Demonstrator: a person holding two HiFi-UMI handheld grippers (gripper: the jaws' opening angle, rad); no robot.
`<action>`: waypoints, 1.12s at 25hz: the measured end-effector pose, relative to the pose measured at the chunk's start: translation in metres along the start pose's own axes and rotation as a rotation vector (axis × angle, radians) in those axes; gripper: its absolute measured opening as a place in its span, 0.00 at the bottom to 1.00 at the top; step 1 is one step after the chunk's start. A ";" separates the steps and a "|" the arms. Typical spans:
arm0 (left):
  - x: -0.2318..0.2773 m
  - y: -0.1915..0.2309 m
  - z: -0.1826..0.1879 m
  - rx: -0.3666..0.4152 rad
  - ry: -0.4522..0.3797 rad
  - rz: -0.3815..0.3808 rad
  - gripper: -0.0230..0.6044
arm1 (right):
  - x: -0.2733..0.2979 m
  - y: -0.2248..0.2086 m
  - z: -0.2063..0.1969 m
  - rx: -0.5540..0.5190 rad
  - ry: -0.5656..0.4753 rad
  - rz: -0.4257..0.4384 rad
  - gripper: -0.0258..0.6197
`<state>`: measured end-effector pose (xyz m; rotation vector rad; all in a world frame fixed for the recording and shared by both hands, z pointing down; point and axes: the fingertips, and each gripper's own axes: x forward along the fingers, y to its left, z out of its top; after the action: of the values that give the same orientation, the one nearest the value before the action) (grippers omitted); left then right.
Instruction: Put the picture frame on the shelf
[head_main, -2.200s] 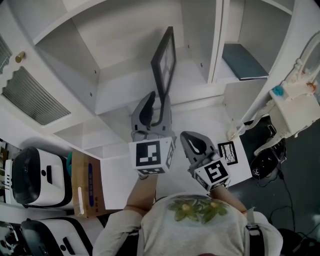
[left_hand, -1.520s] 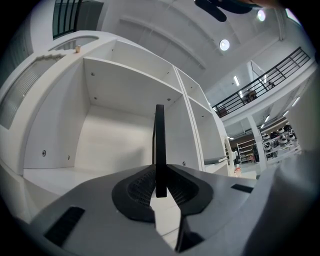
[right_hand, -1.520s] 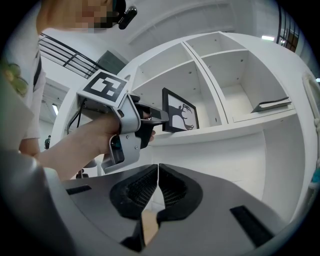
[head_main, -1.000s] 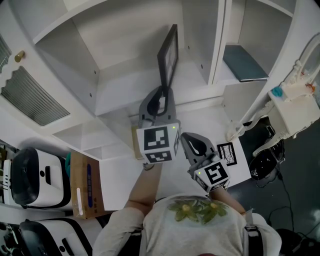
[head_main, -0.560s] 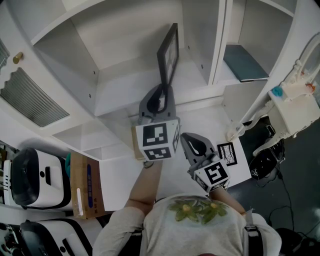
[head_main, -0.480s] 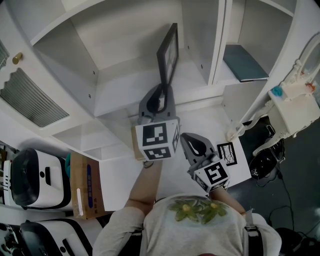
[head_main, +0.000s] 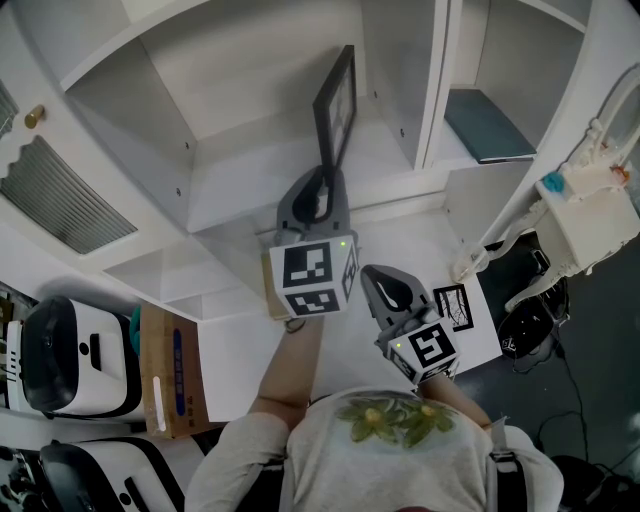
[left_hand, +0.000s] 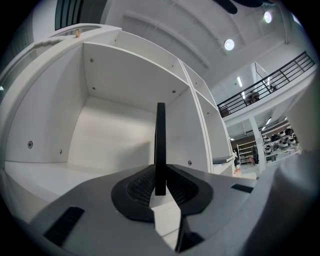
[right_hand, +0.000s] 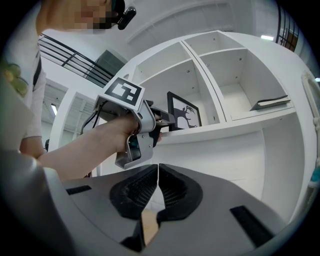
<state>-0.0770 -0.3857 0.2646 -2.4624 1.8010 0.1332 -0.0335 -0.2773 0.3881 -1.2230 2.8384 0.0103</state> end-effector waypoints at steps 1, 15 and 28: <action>0.000 -0.001 -0.002 0.003 0.007 -0.009 0.17 | 0.000 0.000 0.001 -0.003 -0.003 0.001 0.09; -0.036 -0.002 -0.004 0.061 0.014 -0.026 0.17 | -0.003 0.001 0.013 0.006 -0.036 0.001 0.09; -0.086 -0.032 -0.041 0.005 0.042 -0.100 0.08 | -0.025 0.011 0.021 -0.005 -0.090 0.000 0.09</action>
<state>-0.0720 -0.2997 0.3166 -2.5643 1.6872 0.0704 -0.0234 -0.2510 0.3687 -1.1925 2.7632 0.0703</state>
